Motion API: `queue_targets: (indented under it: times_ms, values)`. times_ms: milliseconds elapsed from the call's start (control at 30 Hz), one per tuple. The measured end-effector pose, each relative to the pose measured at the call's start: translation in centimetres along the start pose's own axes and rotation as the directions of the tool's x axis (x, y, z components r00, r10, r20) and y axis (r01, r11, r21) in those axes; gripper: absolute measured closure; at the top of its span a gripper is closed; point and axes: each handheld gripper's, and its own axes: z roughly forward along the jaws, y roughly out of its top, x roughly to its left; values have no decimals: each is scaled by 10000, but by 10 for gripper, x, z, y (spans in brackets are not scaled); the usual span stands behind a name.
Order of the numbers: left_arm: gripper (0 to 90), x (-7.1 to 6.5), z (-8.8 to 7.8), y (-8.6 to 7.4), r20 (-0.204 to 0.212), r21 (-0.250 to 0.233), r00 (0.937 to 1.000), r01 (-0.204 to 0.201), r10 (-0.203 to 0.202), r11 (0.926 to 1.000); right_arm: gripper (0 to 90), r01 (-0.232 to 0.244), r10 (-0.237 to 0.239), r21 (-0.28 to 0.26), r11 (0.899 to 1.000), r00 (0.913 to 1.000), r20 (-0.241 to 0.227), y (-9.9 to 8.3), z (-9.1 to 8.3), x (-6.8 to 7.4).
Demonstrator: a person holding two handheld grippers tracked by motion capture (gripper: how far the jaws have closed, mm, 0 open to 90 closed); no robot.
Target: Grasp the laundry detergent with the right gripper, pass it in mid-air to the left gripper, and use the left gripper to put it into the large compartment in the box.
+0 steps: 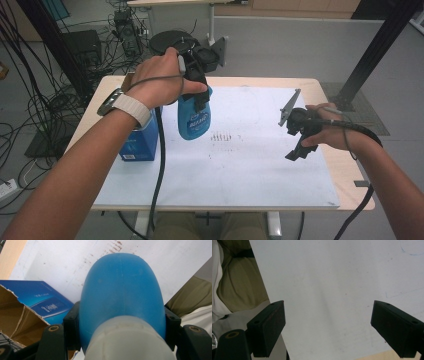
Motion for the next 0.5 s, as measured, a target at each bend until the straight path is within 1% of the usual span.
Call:
queue_targets:
  times_ms: [100,200,300,333,400,500]
  values:
    - [373,1,-4,2,-37,8,9995,326,-326,9995,124,-25,25,-8,10000,10000,-2,-2,-2,0]
    - [373,3,-10,3,-70,-26,9986,529,-529,9986,124,-8,8,-2,10000,10000,59,-3,-4,0]
    - [373,5,-18,3,-104,-126,9968,791,-792,9968,124,9,-9,-30,10000,10000,93,-3,-6,-1]
    - [373,5,-21,3,-111,-189,9956,932,-934,9955,124,7,-7,-36,10000,10000,83,-2,-7,-1]
    - [373,6,-26,4,-135,-242,9955,935,-938,9953,124,31,-31,-38,10000,9999,138,-1,-7,-1]
    - [373,9,-35,5,-200,-305,9928,1178,-1184,9926,125,53,-53,-43,10000,9999,134,0,-8,-1]
